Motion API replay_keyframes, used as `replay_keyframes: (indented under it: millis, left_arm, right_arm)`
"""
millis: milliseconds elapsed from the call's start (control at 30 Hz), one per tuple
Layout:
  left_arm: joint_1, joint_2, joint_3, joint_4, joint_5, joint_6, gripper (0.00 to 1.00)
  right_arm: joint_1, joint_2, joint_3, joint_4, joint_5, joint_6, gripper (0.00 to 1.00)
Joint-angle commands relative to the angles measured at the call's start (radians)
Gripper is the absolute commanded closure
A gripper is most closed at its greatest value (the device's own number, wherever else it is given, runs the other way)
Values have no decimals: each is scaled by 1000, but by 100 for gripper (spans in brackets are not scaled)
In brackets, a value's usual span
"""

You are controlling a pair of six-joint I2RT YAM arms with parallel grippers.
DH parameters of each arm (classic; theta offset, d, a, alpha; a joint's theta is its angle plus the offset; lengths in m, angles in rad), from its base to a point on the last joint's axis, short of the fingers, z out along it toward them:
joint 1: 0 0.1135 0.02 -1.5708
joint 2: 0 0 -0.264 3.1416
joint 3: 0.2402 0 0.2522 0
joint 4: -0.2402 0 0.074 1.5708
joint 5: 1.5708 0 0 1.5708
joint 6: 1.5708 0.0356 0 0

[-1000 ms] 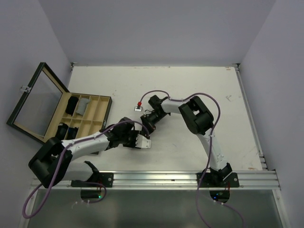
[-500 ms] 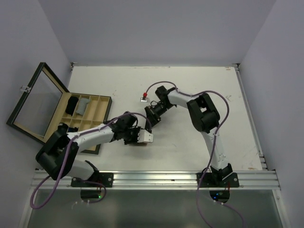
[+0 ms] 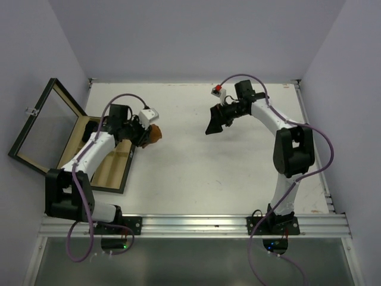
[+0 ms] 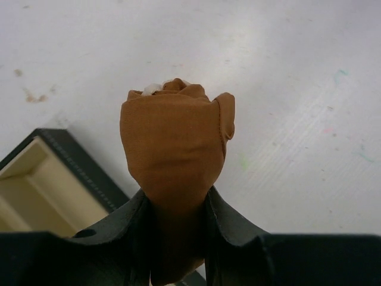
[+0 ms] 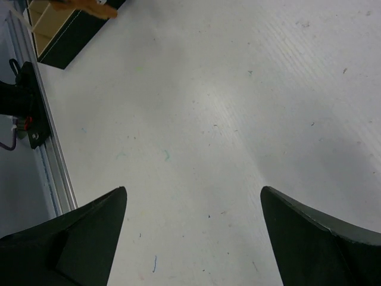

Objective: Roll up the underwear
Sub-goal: Roll the underwear, then place the rolled underwear into the container

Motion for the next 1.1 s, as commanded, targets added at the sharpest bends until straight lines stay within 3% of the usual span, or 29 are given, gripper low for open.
replay_keyframes:
  millis: [0, 200, 300, 700, 1067]
  left_arm:
    - [94, -16, 81, 25, -86, -170, 100]
    - [225, -21, 102, 113, -454, -188, 100]
    - [252, -4, 87, 143, -531, -161, 100]
    - [271, 117, -20, 300, -642, -144, 100]
    - [269, 168, -79, 314, -543, -109, 100]
  right_arm:
    - [13, -41, -55, 35, 27, 16, 1]
    - [13, -89, -138, 97, 47, 44, 1]
    - [13, -93, -144, 98, 60, 42, 1]
    - [13, -104, -170, 103, 67, 38, 1]
    - [13, -80, -166, 95, 64, 36, 1]
